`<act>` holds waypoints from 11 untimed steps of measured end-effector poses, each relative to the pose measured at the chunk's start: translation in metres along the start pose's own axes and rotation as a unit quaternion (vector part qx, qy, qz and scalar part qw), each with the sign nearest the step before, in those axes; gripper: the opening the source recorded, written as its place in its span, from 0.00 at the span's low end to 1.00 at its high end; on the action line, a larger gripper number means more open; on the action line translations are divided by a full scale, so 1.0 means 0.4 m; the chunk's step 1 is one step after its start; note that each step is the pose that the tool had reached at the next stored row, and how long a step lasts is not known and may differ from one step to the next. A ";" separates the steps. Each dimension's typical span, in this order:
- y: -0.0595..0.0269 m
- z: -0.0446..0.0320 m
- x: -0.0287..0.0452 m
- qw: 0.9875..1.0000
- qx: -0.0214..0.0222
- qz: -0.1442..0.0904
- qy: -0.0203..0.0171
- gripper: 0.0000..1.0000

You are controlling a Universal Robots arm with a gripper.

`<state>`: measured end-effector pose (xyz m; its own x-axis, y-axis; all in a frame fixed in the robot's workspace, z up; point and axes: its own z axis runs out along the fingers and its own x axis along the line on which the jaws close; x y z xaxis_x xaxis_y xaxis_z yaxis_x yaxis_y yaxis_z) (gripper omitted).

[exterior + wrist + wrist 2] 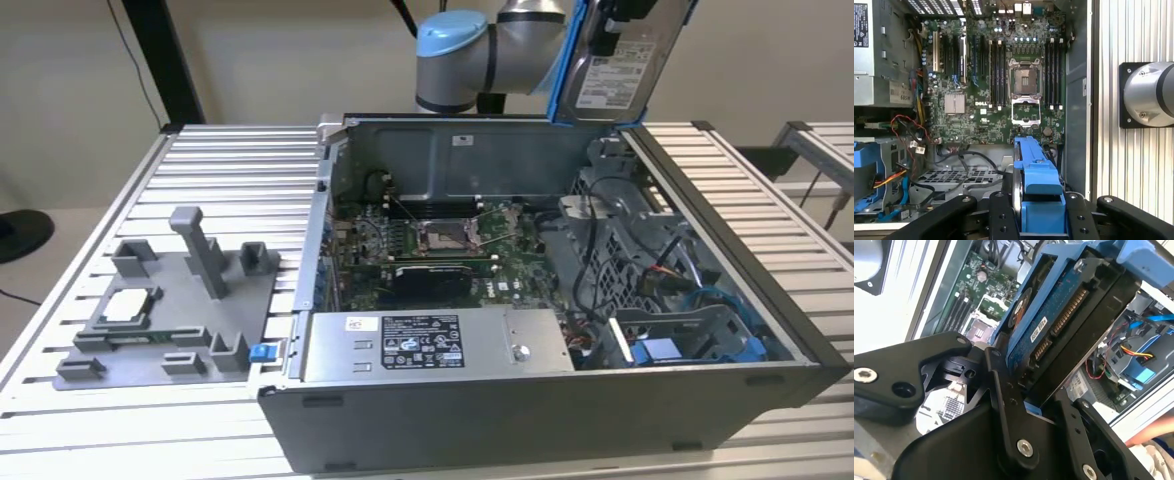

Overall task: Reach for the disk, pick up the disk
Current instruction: 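Pick up the disk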

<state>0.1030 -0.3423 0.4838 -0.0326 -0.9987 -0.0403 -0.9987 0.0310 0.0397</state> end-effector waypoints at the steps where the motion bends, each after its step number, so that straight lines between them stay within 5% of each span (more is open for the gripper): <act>1: 0.000 0.000 0.000 1.000 0.000 0.000 0.000 0.00; 11: -0.001 0.000 0.010 1.000 0.000 0.000 0.000 0.00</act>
<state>0.1031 -0.3462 0.4838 -0.0325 -0.9987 -0.0403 -0.9987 0.0309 0.0397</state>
